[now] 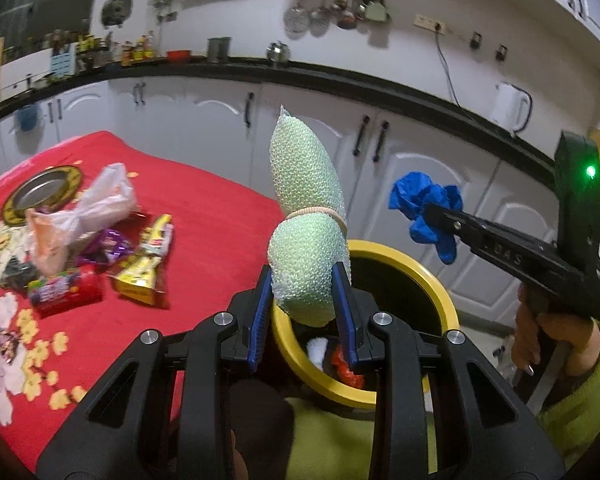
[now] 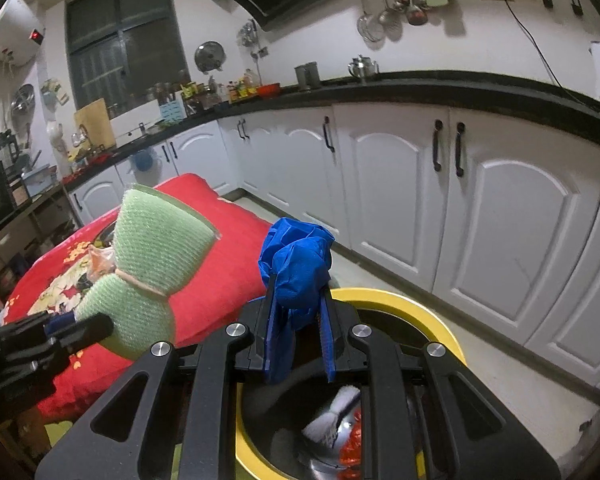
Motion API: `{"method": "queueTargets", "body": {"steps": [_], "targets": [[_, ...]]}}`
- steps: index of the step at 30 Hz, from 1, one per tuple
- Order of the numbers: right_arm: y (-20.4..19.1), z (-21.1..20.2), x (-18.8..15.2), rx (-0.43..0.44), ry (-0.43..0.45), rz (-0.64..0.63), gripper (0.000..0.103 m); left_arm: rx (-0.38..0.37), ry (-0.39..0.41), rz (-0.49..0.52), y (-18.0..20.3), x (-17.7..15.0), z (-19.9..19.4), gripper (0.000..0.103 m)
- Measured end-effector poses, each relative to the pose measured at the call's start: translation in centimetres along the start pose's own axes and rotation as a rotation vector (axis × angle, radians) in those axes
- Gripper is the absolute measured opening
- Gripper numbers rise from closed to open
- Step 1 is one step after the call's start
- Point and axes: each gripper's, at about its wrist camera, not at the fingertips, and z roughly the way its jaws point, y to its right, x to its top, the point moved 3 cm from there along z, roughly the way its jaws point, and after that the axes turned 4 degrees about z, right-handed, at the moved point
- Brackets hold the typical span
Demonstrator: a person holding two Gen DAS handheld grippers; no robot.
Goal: Collect trash
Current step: 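Carry the blue glove and green scrubber over the yellow bin with both tools, then open both tools to drop the glove and scrubber into the bin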
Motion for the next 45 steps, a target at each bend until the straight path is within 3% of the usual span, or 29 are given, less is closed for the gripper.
{"method": "queueTargets", "body": {"steps": [18,31,36,42,44,45], "targets": [[4.4,1.5,-1.8,-0.031,-0.085,0.086,0.020,-0.081,-0.157,0.096,3.7,-2.1,5.2,0.023],[5.9,2.5,-3.0,-0.025,-0.138,0.135,0.022,-0.093,-0.189,0.092,3.9,-2.5,7.0,0.023],[6.1,2.9,-3.2,-0.018,-0.157,0.150,0.033,-0.105,-0.184,0.090,4.0,-2.5,7.1,0.024],[6.1,2.8,-3.2,-0.020,-0.157,0.161,0.043,-0.087,-0.148,0.039,2.8,-2.0,6.2,0.059],[6.1,2.8,-3.1,-0.022,-0.155,0.162,0.046,-0.072,-0.128,0.026,2.4,-1.7,5.7,0.083],[6.0,2.7,-3.1,-0.022,-0.154,0.163,0.046,-0.064,-0.115,0.019,2.1,-1.6,5.4,0.087]]}}
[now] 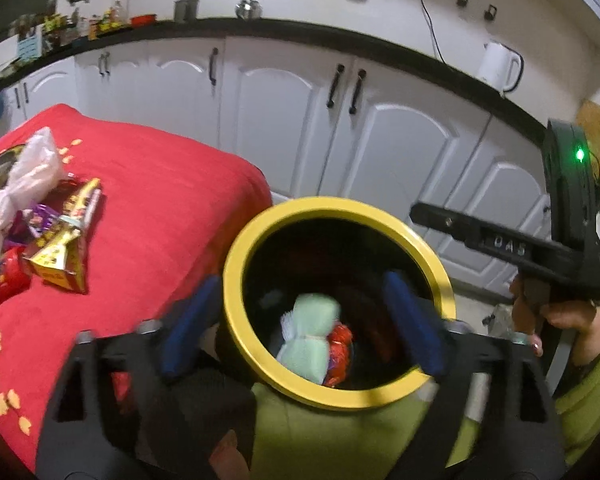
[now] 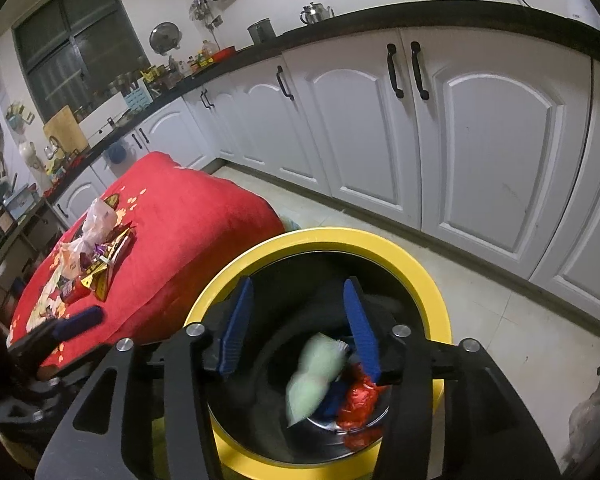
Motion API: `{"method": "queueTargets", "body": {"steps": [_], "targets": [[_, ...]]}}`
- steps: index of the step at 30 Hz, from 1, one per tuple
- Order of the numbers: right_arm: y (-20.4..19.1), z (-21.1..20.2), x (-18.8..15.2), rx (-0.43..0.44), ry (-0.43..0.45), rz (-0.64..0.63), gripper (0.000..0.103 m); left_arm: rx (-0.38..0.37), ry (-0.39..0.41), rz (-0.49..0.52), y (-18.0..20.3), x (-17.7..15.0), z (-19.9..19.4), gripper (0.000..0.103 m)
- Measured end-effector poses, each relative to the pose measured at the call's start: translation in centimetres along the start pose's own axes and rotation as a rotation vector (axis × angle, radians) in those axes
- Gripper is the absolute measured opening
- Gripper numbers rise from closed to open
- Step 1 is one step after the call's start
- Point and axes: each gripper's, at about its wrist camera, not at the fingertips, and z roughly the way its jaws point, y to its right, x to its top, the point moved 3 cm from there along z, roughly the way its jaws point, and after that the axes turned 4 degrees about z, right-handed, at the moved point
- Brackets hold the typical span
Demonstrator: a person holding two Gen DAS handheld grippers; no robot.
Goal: Collect trash
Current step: 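Open both tools to drop the glove and scrubber into the bin, then move both open tools back toward the candy wrappers on the table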
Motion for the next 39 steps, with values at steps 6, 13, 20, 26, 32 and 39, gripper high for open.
{"method": "queueTargets", "body": {"steps": [6,13,20,26,32,39], "targets": [[-1.0,-0.7,0.4,0.004,0.024,-0.019,0.048,0.055,0.076,-0.036,-1.3,0.9,-2.3,0.092],[-3.4,-1.8,0.9,0.035,0.057,-0.055,0.053,0.155,0.182,-0.071,-3.5,1.9,-5.7,0.092],[-6.4,-2.9,1.0,0.067,0.077,-0.102,0.060,0.202,0.242,-0.121,-5.6,2.3,-8.4,0.092],[-8.9,-3.0,0.8,0.094,0.078,-0.157,0.062,0.243,0.268,-0.149,-7.1,2.2,-9.8,0.092],[-11.7,-2.5,1.0,0.113,0.058,-0.186,0.062,0.254,0.309,-0.160,-8.2,2.0,-11.5,0.092],[-14.8,-2.0,1.0,0.126,0.055,-0.240,0.063,0.280,0.332,-0.221,-10.5,1.8,-12.7,0.092]]}}
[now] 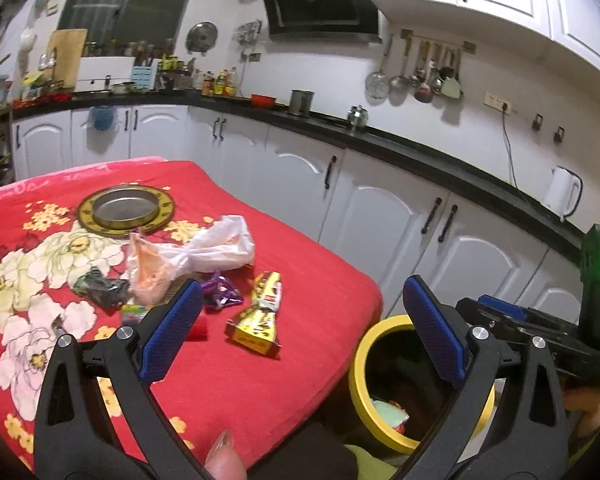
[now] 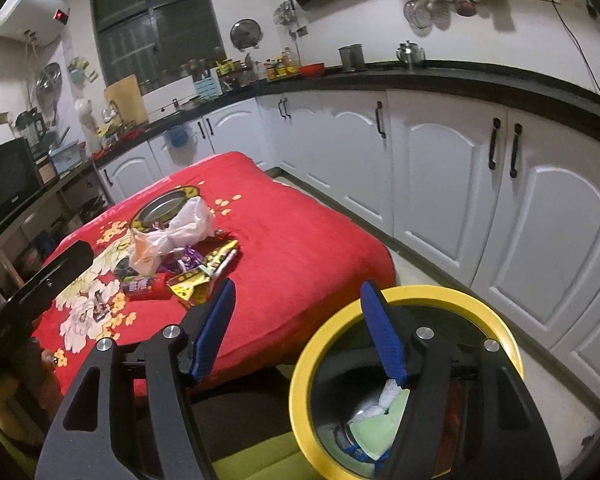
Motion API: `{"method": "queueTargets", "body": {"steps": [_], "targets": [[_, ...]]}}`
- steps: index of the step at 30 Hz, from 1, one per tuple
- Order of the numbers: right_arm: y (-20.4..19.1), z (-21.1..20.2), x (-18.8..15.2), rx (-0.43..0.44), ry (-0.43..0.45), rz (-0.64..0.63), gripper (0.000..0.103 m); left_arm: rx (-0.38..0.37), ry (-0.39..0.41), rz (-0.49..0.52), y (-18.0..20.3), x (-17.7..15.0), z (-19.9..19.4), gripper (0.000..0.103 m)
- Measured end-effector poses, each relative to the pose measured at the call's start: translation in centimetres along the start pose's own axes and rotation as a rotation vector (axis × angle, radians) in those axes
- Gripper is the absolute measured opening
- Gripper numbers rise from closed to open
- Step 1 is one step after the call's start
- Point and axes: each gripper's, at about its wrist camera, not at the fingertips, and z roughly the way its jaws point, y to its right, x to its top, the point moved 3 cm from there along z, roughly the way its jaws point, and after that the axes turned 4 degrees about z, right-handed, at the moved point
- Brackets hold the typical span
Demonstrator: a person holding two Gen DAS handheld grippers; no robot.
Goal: Collect trash
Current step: 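Move both open tools back toward the candy wrappers on the table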
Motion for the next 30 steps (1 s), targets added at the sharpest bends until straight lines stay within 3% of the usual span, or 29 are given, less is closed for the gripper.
{"method": "queueTargets", "body": {"steps": [15,30], "targets": [[-5.0,2.0,1.1,0.038,-0.004,-0.070,0.068,0.129,0.035,-0.069,-5.4,1.5,-1.1,0.092],[-10.1,4.5,1.2,0.082,-0.028,-0.130,0.073,0.156,-0.002,-0.143,-9.6,1.2,-0.1,0.092]]}}
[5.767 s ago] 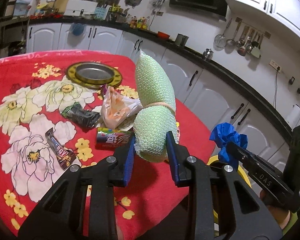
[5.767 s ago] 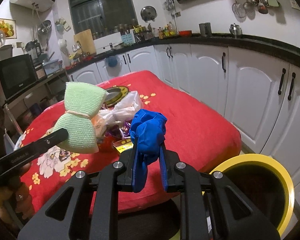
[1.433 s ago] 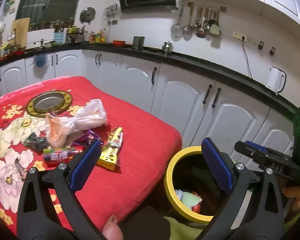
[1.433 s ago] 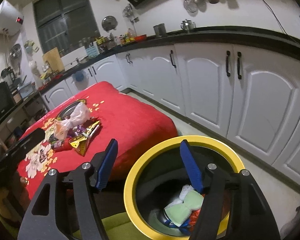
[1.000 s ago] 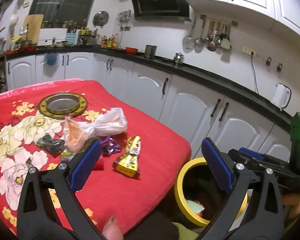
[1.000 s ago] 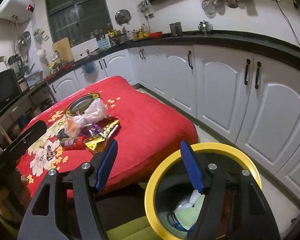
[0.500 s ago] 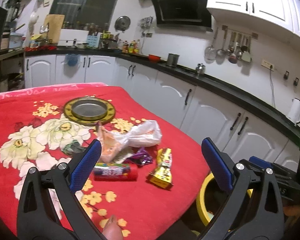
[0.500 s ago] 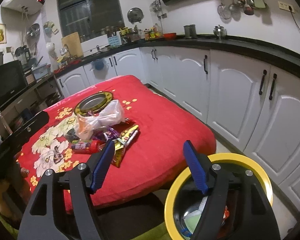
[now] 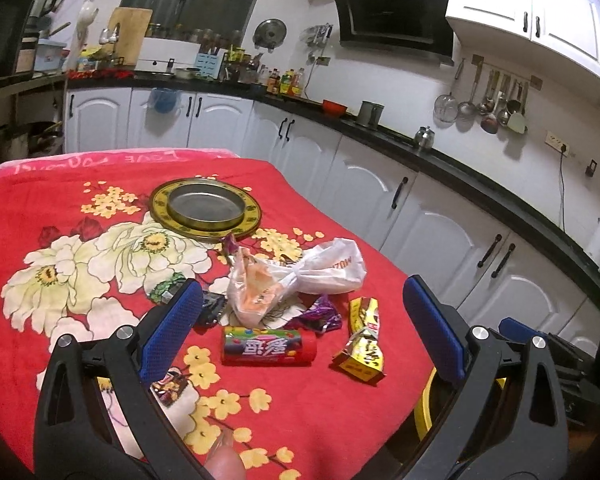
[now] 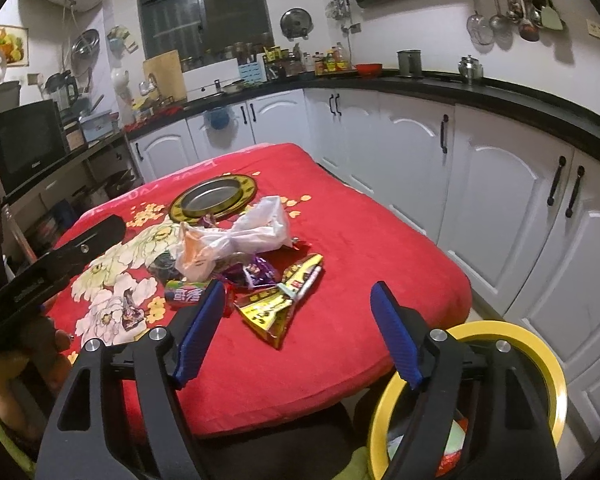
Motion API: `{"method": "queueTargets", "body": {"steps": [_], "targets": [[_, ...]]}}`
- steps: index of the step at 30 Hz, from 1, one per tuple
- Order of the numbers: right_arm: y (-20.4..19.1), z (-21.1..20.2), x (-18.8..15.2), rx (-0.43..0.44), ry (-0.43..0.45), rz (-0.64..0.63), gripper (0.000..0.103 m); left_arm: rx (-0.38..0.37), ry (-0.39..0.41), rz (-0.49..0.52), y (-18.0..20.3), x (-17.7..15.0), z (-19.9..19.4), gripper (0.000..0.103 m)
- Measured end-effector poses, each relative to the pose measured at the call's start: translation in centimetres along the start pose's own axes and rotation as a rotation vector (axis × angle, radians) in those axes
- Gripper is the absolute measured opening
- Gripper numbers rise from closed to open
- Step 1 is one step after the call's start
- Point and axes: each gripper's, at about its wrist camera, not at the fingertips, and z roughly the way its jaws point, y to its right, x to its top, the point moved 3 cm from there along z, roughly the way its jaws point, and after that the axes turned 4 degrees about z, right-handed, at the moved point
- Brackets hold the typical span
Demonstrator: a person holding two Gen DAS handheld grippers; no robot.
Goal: Collect trash
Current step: 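Move both open tools back toward the candy wrappers on the table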
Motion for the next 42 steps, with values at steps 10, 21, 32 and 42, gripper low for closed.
{"method": "queueTargets", "body": {"steps": [10,21,32,42], "targets": [[-2.5,2.8,-0.1,0.024,-0.035,-0.049,0.075,0.049,-0.032,-0.028,-3.1,0.4,2.1,0.092],[-2.7,7.2,-0.1,0.015,-0.088,-0.015,0.075,0.013,-0.143,-0.050,-4.5,0.3,6.6,0.092],[-1.5,12.0,-0.9,-0.038,-0.188,0.094,0.075,0.014,-0.219,0.039,-4.2,2.4,10.3,0.087],[-0.3,15.4,-1.2,-0.037,-0.273,0.218,0.069,-0.005,-0.277,-0.001,-5.3,1.1,12.5,0.081]]}}
